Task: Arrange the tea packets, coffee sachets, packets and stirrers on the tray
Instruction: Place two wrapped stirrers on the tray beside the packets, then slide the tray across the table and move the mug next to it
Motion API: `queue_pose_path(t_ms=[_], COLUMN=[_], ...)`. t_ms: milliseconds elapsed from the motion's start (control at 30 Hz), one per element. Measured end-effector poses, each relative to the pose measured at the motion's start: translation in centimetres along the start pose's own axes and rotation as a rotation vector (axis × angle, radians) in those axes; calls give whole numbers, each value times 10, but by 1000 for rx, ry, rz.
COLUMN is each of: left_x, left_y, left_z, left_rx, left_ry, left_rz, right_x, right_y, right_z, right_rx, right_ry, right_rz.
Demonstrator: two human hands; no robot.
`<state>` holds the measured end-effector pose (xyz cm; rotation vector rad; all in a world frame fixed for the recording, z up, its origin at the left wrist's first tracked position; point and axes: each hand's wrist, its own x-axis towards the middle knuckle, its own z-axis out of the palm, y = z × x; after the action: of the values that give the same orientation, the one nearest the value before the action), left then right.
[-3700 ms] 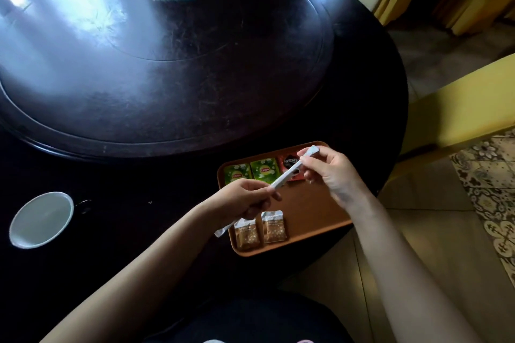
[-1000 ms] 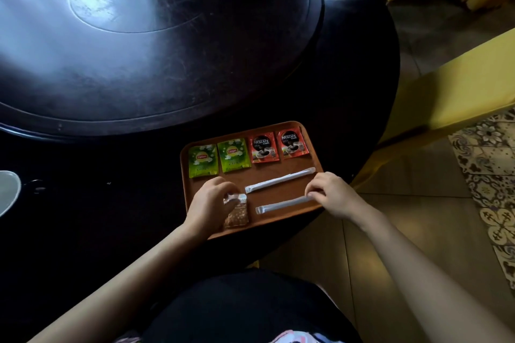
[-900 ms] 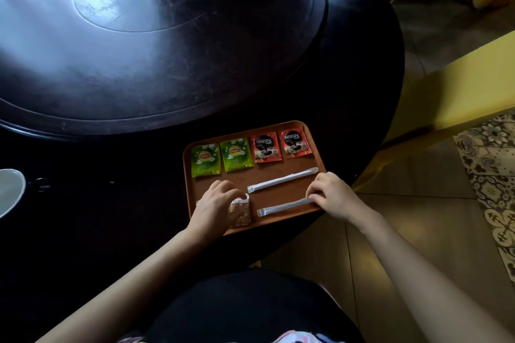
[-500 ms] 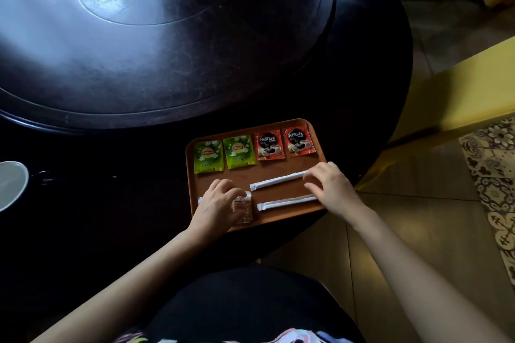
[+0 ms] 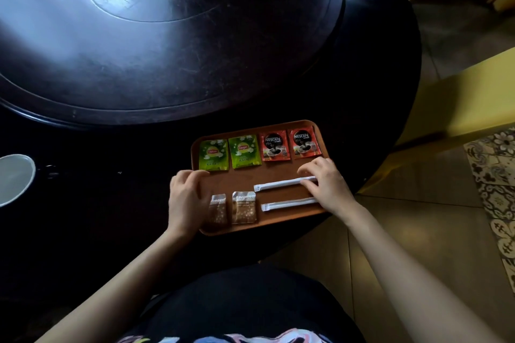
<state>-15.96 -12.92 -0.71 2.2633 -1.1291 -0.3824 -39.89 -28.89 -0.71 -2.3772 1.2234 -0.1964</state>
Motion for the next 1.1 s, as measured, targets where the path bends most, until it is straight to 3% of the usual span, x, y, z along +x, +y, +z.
queue_pose_path(t_ms=[133,267,767,1100], left_x=[7,16,28,38], left_y=[-13,-17,-15,-11], left_z=[-2,-4,-16,-47], left_rx=[-86,-80,-112,-306], left_ry=[2,-76,-200,-113], left_rz=[-265,-307,-355,-341], right_x=[1,4,-11,-9], right_y=[15,25,23,13], right_z=[-10,-9,-12,-46], right_rx=[64,174,438,526], right_ry=[242,135,175,210], right_rz=[258,468,660,561])
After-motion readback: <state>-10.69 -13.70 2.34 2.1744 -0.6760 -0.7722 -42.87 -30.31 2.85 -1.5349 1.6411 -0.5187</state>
